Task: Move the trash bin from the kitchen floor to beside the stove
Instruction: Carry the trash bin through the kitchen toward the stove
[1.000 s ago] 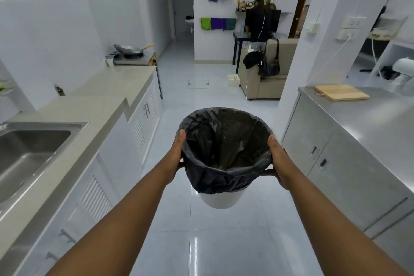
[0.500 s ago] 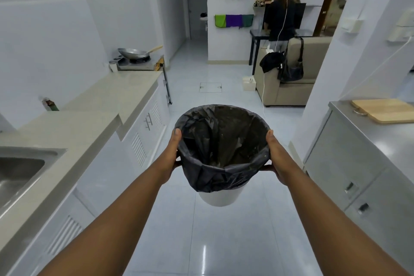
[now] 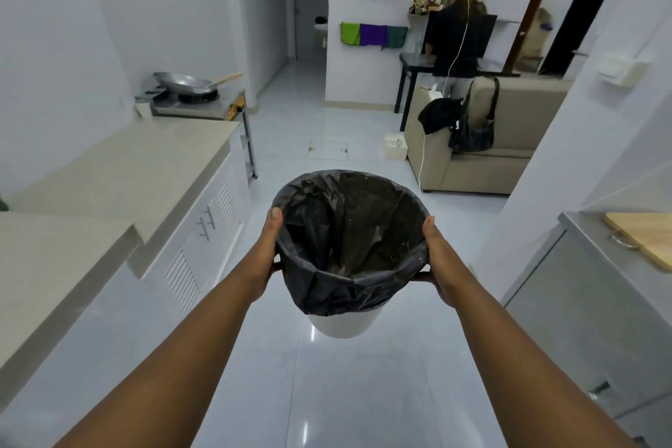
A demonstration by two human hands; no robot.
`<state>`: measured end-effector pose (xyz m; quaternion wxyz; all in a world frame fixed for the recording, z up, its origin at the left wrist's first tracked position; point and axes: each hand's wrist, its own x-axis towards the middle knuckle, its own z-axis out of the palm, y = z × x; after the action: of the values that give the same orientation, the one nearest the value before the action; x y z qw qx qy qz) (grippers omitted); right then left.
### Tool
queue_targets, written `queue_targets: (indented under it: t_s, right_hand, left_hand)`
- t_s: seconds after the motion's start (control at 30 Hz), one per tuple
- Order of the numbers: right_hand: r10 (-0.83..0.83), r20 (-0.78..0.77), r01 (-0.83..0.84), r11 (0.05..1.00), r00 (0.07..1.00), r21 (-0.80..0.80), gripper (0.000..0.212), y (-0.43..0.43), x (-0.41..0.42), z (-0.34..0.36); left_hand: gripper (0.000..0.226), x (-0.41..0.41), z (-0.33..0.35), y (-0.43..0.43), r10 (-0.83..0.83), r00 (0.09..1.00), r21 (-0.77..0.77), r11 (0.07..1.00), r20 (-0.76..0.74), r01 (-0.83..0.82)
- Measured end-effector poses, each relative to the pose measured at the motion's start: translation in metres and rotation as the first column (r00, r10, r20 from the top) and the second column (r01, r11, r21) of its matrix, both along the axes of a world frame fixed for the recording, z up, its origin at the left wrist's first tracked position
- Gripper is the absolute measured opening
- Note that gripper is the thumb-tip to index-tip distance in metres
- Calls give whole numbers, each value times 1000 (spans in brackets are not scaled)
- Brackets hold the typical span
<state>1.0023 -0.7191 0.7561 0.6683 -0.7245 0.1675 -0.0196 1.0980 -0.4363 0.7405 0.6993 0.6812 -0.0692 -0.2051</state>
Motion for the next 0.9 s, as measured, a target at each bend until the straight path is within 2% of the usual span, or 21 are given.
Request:
queue_targets:
  t_s: [0.2,0.43,0.7,0.9]
  right_hand:
    - [-48,-10,48,998,999,-42,81,-22,110,5]
    - [-111,-39,111,994,993,-4,80,-57,228,-2]
    - [-30,-14,31,999,999,34,99,-132,390,-13]
    - [13,-12,-13,1000,1000,28,85,-188,500,3]
  left_hand:
    - [97,125,8,-27,-49,999,12,999,-11,49]
    - [100,247,8,-69,-73,997,24,997,-37,74]
    - [96,388,-1,-134,-4,999,48,999,-31,5]
    - [89,483,5,-187,70,998,55,996,-4,-70]
